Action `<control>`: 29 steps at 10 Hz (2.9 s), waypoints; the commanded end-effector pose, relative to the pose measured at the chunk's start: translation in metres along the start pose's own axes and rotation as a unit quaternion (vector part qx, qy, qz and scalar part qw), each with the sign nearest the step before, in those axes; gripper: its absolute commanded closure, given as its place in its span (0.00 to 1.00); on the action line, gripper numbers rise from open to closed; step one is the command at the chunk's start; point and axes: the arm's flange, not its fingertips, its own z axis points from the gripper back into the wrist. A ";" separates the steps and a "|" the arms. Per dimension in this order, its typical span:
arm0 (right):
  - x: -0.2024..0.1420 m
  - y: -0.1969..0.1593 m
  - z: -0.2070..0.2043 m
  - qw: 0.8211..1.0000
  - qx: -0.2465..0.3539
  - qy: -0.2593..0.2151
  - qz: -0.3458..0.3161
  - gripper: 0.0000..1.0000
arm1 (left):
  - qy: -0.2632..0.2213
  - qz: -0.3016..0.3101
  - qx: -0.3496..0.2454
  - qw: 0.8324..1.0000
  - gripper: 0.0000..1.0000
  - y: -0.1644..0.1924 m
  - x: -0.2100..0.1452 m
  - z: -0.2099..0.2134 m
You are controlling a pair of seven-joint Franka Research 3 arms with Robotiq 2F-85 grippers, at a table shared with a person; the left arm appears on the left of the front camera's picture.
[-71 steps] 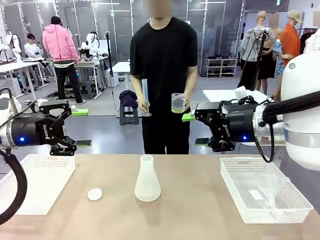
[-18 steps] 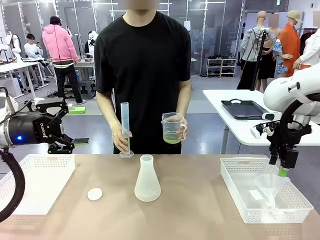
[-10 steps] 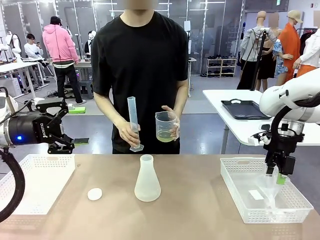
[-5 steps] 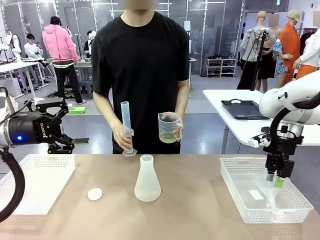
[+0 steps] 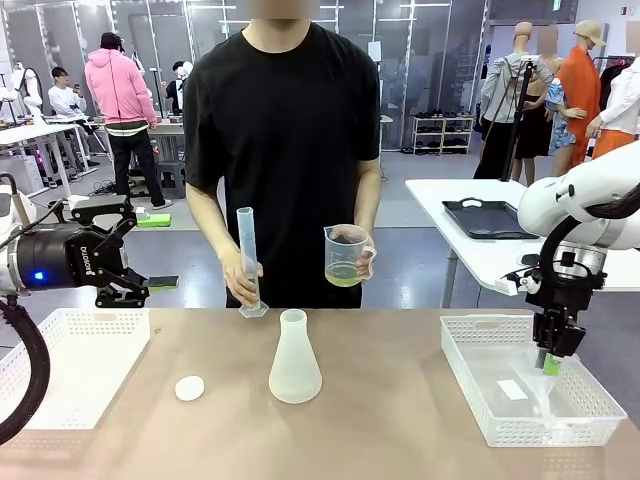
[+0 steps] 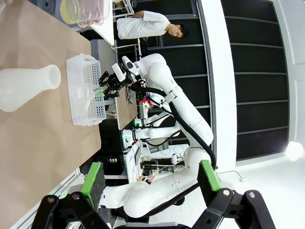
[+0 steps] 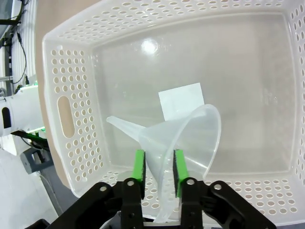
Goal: Prepare the solutions needed for the experiment.
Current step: Pick up the Plastic Funnel and insert it into the Big flask.
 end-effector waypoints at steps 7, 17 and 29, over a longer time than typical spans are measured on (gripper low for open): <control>0.013 0.014 0.017 1.000 -0.021 -0.001 -0.015 1.00 | -0.004 0.010 -0.012 1.000 0.00 -0.002 -0.002 -0.002; 0.104 0.150 0.131 0.960 -0.274 0.059 -0.009 1.00 | -0.004 0.010 -0.012 1.000 0.00 -0.002 -0.002 -0.002; 0.218 0.173 0.149 0.916 -0.334 0.068 0.213 0.96 | -0.004 0.010 -0.012 1.000 0.00 -0.002 -0.002 -0.002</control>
